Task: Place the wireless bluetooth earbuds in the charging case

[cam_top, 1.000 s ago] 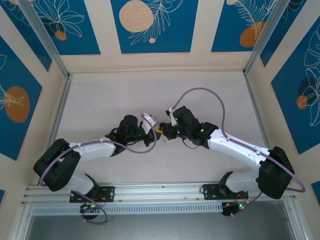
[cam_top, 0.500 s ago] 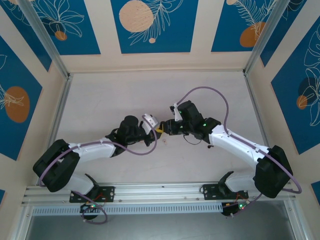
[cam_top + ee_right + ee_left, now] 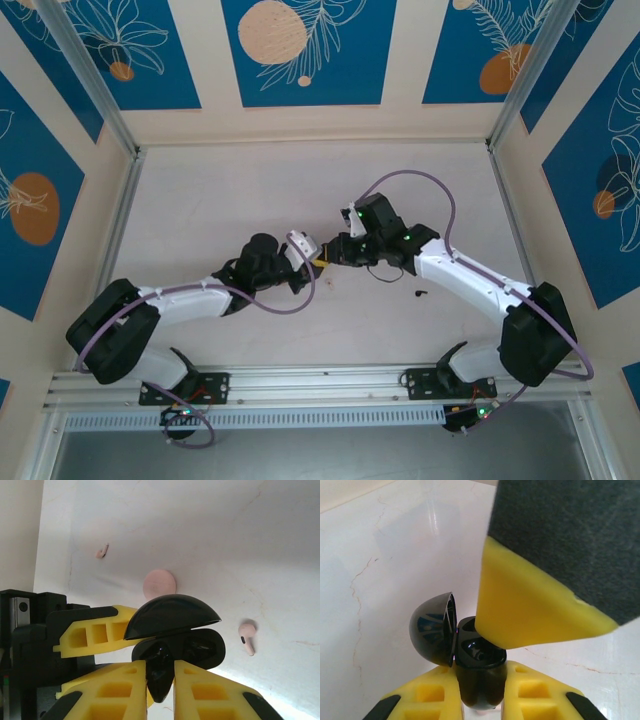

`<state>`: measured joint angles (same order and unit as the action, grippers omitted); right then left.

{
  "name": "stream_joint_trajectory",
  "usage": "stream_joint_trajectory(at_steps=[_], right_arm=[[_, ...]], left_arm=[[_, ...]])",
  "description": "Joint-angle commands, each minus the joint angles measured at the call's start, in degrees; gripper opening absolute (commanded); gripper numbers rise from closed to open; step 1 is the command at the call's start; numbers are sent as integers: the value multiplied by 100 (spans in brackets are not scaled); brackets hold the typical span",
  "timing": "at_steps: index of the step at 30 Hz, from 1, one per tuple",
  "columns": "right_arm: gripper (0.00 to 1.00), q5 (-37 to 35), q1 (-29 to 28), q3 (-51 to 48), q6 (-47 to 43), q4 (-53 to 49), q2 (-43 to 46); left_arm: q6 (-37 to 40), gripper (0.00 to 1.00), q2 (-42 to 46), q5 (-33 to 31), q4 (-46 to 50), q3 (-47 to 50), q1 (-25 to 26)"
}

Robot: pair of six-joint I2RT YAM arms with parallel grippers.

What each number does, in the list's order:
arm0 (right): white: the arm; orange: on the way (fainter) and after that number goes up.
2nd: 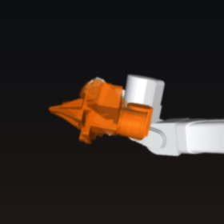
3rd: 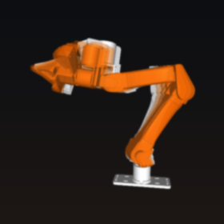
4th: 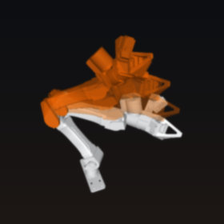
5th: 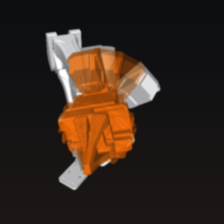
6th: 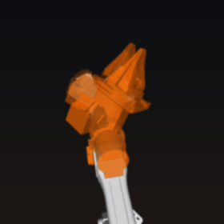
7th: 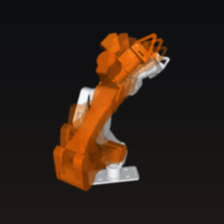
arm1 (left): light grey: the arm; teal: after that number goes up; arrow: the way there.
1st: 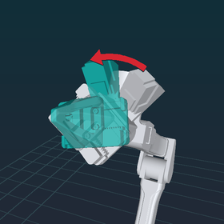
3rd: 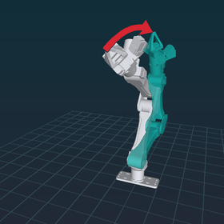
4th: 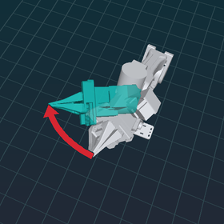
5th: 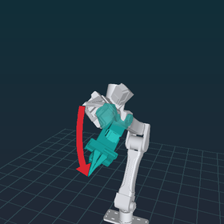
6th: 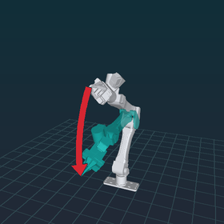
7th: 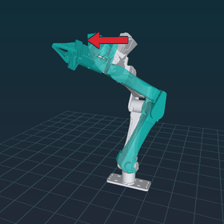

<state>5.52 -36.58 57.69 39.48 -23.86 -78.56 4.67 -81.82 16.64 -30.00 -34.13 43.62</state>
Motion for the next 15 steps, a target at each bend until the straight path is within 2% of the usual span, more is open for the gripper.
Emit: stream_joint_trajectory(at_steps=[1,8,15], right_arm=[[18,-68,145,278,299,-598,-251],[23,28,201,479,560,-743,-475],[29,39,281,463,648,-739,-340]], left_arm=[[172,17,155,96,-522,16,128],[198,17,192,23,-520,40,182],[201,17,228,-23,-484,77,190]])
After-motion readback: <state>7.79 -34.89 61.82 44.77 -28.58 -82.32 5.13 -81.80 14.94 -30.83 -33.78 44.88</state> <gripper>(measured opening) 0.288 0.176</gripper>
